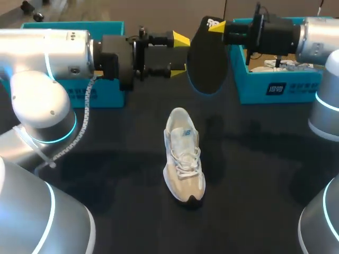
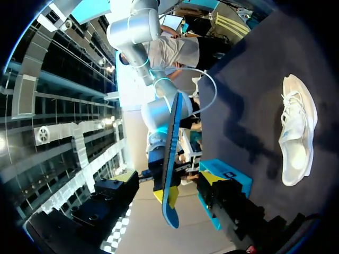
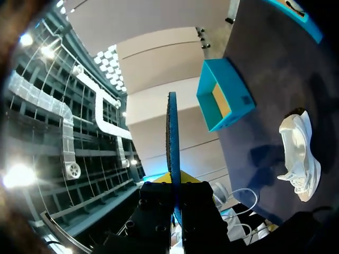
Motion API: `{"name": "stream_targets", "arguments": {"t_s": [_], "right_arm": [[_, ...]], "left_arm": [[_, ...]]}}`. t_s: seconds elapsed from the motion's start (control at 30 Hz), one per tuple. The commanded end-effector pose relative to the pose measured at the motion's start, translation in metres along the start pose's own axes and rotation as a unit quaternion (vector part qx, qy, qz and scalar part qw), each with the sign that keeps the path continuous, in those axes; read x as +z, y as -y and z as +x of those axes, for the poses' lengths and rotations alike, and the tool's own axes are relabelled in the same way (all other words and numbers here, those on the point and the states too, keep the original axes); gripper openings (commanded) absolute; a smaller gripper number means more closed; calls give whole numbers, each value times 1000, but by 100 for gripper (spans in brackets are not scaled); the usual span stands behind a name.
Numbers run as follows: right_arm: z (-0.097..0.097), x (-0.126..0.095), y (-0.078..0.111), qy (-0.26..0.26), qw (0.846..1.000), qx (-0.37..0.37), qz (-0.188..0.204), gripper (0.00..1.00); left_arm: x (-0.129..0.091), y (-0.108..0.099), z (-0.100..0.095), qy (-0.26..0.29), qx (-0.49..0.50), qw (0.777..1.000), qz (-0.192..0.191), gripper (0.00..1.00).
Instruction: Take the shoe out of the shoebox, open the shoe tongue, remove and reinsert the insole, then place the shoe into the shoebox
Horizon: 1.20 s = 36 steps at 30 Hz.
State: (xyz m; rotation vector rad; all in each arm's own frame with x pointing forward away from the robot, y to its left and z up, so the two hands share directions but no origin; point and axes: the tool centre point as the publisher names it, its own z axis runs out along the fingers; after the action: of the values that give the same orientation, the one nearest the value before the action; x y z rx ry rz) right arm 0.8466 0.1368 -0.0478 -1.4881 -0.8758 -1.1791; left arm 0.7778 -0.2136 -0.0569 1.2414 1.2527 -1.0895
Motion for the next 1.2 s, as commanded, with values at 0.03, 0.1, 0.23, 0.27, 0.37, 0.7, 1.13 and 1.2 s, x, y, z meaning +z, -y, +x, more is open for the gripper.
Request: {"name": "stream_targets", "arguments": {"t_s": [0.03, 0.1, 0.23, 0.27, 0.37, 0.7, 1.13, 1.2], "right_arm": [[1, 16, -3, 1, 1000, 1, 10, 0], [1, 19, -1, 1, 1000, 2, 13, 0], [-1, 24, 3, 2, 1000, 4, 19, 0], [-1, 24, 3, 2, 1000, 5, 19, 0], [-2, 26, 6, 1, 1000, 6, 20, 0], [-3, 28, 11, 3, 1000, 4, 24, 0], [-14, 9, 24, 17, 996, -86, 24, 100], [-16, 5, 26, 18, 995, -97, 29, 100]], "left_arm": [[12, -4, 1, 4, 8, 1000, -1, 56], [14, -5, 1, 3, 10, 1000, 2, 54], [18, -6, 2, 2, 13, 1000, 5, 53], [18, -7, 2, 2, 14, 1000, 5, 53], [21, -10, 1, 6, 15, 1000, 2, 45], [26, -15, 2, 4, 19, 1000, -3, 0], [16, -12, 4, 6, -9, 1000, 4, 0], [13, -11, 2, 8, -11, 1000, 5, 0]]}}
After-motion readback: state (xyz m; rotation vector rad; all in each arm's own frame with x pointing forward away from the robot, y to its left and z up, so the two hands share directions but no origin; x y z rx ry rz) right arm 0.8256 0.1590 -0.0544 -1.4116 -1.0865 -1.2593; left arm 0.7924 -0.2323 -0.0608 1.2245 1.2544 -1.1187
